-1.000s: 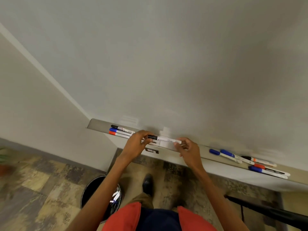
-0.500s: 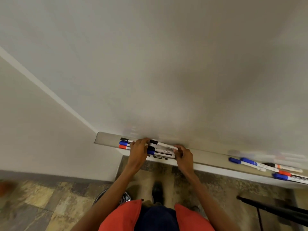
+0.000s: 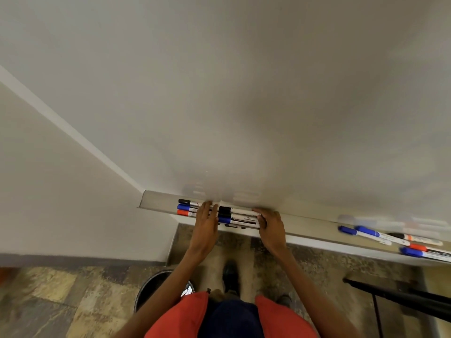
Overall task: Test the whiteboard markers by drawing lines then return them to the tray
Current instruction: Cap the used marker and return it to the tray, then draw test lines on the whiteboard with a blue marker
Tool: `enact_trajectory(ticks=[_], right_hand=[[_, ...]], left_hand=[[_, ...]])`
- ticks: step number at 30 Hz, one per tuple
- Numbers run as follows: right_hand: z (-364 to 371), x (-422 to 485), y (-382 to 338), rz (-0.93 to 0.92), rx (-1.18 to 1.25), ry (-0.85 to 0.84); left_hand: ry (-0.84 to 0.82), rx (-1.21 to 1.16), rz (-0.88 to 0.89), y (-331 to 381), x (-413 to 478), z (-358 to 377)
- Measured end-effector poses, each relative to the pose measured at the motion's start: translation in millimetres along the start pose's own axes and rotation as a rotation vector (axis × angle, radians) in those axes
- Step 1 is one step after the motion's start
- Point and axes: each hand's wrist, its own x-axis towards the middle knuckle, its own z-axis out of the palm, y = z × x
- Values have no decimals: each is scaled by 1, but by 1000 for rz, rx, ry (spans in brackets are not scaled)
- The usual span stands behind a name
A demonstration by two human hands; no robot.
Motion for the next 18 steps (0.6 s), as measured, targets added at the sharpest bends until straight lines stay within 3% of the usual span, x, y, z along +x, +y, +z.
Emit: enact_trajectory(ticks=[9, 18], right_hand=[[-18, -12, 13, 37, 11, -67], [-83, -27, 58, 161, -4, 22]], left_hand=[[18, -32, -2, 17, -5, 13], [73, -52, 114, 84, -11, 51]])
